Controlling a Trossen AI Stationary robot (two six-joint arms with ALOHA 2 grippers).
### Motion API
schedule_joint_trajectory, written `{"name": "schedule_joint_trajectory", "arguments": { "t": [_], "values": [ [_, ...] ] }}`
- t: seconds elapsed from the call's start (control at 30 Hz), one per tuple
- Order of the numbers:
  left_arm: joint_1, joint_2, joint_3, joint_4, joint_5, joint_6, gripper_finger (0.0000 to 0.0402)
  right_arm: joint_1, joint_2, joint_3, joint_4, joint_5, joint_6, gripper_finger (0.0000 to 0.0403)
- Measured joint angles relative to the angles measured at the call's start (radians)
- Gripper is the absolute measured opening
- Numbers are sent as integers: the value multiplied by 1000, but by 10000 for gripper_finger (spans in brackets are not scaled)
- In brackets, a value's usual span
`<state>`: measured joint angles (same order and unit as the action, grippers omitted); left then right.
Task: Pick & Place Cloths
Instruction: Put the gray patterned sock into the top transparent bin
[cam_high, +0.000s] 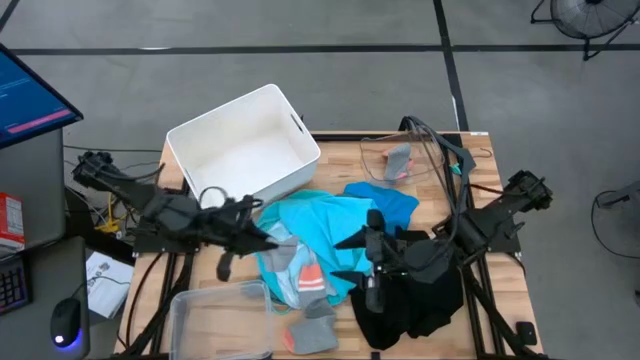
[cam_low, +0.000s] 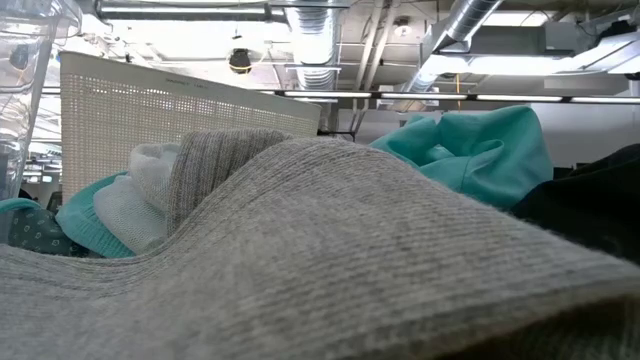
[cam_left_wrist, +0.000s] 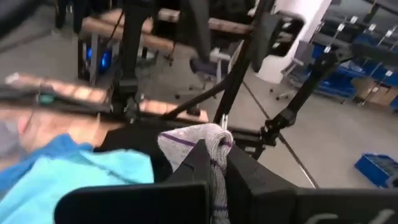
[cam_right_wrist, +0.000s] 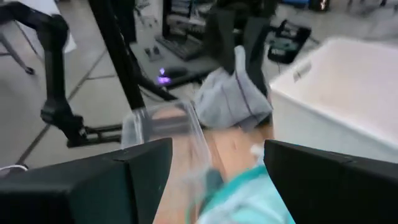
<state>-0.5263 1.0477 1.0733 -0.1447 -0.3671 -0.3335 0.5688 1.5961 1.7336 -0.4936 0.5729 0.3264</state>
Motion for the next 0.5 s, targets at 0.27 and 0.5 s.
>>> {"name": "schedule_joint_trajectory", "arguments": {
  "t": [0.27,0.5],
  "values": [
    [-105,40,-2,120,-97,67,0,-54,68,-1,230,-30,-91,250],
    [-104,38,-2,129,-100,160,0,-92,100,0,326,-77,-143,250]
  ]
}}
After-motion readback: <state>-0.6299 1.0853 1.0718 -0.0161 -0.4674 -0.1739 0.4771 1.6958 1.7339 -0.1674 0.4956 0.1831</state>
